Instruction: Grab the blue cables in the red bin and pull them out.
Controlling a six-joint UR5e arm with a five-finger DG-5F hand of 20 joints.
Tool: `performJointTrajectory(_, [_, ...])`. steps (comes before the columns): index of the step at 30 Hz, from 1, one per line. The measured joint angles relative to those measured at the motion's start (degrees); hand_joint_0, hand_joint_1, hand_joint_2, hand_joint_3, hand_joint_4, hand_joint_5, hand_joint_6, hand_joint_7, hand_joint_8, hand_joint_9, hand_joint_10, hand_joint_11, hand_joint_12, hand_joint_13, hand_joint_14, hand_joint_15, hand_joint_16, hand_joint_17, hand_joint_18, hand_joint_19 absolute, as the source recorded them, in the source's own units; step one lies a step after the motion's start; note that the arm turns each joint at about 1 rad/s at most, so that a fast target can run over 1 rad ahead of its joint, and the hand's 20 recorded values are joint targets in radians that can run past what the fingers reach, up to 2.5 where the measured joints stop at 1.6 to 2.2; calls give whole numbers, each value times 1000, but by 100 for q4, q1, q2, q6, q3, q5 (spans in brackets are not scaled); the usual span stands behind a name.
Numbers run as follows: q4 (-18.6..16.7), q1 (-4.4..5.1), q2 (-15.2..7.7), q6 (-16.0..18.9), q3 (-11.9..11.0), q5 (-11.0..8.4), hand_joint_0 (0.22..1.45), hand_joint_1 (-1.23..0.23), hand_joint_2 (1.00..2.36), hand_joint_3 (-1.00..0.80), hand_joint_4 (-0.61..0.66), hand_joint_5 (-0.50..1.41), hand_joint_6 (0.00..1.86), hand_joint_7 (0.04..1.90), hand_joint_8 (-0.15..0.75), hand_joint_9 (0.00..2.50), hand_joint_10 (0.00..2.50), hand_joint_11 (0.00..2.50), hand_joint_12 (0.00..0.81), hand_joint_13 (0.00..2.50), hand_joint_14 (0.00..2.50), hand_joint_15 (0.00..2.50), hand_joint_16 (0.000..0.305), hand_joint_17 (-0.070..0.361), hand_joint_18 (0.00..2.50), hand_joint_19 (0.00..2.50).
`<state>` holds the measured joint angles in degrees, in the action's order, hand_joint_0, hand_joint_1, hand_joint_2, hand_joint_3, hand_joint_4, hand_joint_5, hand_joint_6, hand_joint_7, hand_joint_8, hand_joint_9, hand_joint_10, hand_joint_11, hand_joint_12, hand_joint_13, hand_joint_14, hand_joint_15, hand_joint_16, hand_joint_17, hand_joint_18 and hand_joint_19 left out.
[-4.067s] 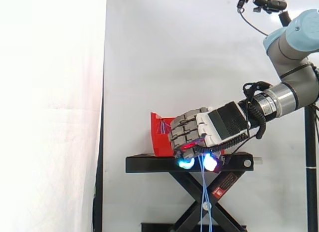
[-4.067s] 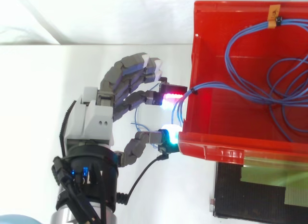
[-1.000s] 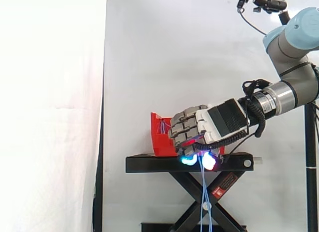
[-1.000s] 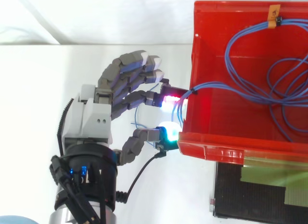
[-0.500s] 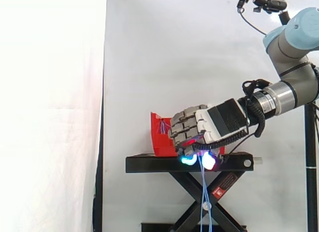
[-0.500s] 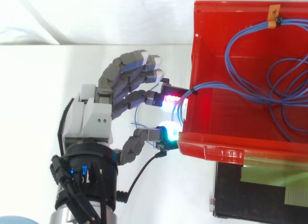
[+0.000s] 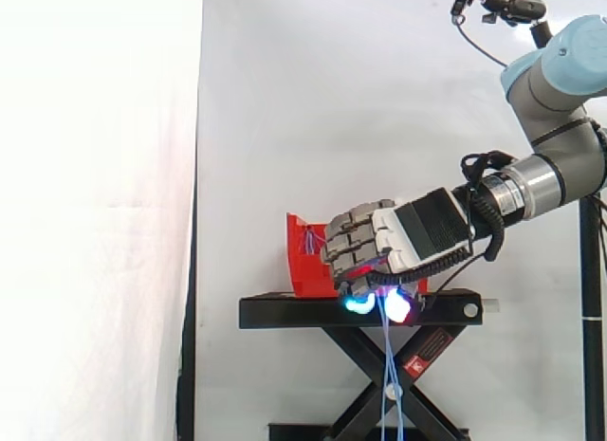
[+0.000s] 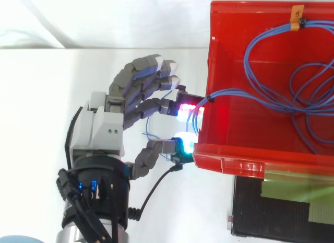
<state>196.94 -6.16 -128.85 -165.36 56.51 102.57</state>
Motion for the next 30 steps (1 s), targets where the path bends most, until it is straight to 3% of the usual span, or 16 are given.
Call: performJointTrajectory(30, [94,-8,0,-52,4,-1,814,-933,1000,-1000,248,839,132,697,276,847,23,717,345,702,23,585,42,95,483,650])
